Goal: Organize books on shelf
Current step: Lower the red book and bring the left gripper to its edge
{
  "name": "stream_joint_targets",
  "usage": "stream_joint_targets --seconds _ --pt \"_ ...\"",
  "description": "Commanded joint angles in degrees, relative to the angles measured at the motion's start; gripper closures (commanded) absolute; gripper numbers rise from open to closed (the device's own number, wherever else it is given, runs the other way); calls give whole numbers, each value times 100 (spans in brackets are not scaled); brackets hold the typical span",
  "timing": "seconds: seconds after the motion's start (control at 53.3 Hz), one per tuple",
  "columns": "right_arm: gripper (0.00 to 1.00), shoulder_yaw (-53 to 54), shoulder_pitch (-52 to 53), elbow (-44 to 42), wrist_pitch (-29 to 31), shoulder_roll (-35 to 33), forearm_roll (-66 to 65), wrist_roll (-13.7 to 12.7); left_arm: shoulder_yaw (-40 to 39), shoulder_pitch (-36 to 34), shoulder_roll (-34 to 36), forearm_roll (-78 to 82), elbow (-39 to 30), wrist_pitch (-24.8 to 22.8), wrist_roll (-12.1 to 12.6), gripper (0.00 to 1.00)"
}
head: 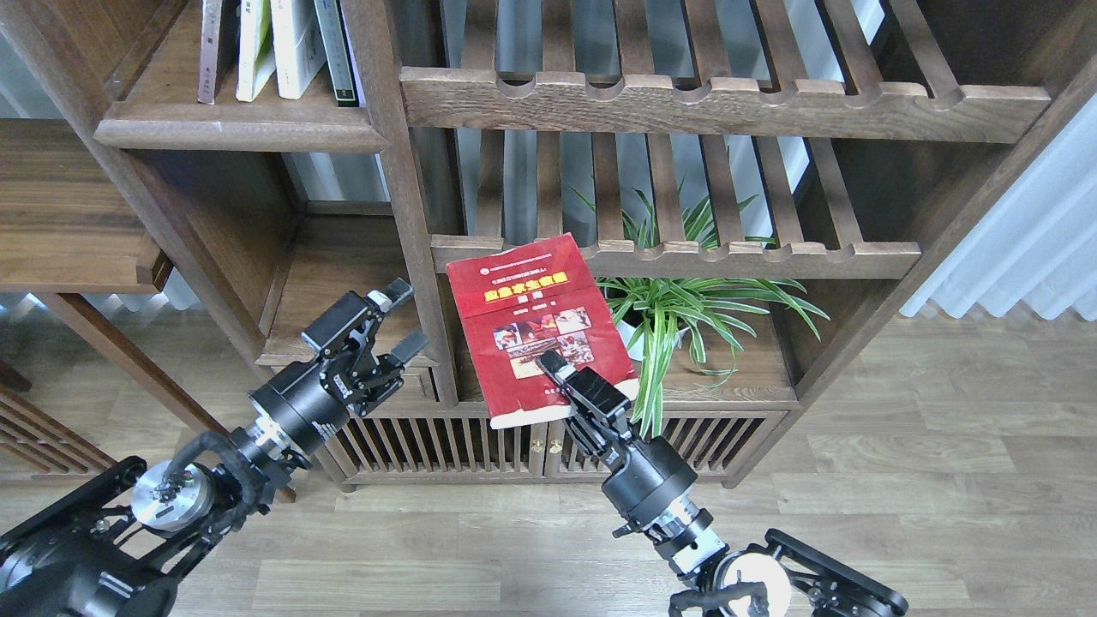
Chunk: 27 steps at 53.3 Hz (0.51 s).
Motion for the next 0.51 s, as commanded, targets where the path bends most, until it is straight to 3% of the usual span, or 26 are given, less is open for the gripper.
stream_joint_targets --seconds 0.0,0.488 --pt "95 -23 -14 1 0 18 -45 -6 64 7 -29 -1 -21 0 -6 2" --pt "95 -172 -5 -78 0 10 -89 -14 328 7 -248 17 -74 0 -24 2"
